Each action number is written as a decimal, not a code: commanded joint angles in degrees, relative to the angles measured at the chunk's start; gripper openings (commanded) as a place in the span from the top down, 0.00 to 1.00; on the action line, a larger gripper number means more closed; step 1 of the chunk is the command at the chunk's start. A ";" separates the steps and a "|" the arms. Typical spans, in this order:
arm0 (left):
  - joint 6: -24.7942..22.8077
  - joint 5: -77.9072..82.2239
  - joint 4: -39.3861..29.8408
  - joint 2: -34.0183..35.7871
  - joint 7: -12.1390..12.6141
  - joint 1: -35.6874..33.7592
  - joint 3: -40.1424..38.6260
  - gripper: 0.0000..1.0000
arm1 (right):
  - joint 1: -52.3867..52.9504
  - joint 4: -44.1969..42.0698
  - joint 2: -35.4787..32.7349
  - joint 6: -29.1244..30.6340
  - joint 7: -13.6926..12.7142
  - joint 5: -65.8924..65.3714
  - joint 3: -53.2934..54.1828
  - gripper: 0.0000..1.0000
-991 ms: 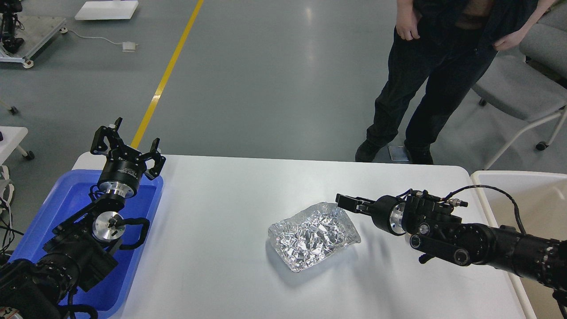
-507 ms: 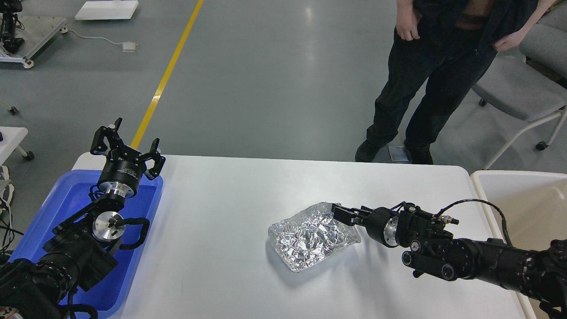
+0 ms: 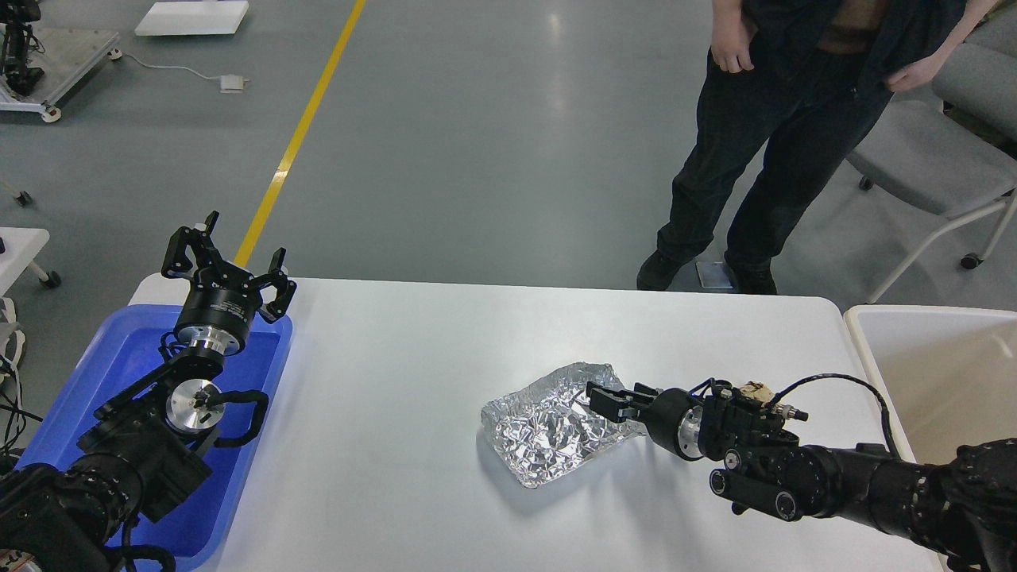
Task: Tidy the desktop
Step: 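Close the right gripper on the crumpled foil bundle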
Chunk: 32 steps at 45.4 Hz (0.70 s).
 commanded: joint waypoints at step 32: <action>-0.01 0.00 0.00 0.00 0.01 0.00 0.00 0.00 | -1.34 -4.96 1.74 -1.62 1.28 -1.61 -3.70 0.50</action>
